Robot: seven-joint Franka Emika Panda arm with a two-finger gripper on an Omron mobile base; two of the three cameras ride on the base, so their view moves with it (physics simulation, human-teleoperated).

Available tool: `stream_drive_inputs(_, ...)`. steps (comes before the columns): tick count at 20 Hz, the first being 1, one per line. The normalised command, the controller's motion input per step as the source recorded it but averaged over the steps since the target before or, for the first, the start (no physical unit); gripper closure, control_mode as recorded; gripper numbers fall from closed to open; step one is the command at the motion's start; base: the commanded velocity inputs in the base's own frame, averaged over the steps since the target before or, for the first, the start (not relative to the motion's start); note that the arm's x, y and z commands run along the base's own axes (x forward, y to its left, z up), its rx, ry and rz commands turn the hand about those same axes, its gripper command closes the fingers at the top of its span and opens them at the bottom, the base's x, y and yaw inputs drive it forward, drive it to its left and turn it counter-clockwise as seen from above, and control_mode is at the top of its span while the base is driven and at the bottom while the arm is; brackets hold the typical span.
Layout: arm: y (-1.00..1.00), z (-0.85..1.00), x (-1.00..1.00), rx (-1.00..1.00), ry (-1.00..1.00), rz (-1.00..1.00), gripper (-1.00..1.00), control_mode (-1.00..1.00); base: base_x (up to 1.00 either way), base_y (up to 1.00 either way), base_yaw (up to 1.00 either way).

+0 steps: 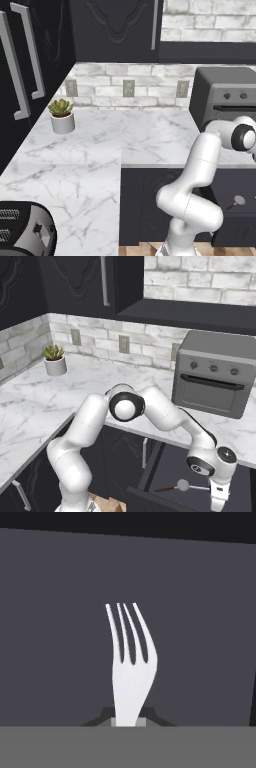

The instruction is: Organize the utensils by type. Pick up the wooden spoons from the counter and place them in the open cabinet. Then pick up the metallic utensils from the counter and place them in the open drawer.

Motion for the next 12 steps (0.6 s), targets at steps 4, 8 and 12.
stream_drive_inputs(4,0.0,-0.14,0.0,0.17,0.05,0.06,1.0,-1.0,0.0,0.0,0.0)
stream_drive_inputs(8,0.0,-0.26,0.0,0.14,0.07,0.08,1.0,-1.0,0.0,0.0,0.0)
stream_drive_inputs(12,0.13,-0.3,0.07,0.08,0.04,0.08,1.0,-1.0,0.0,0.0,0.0)
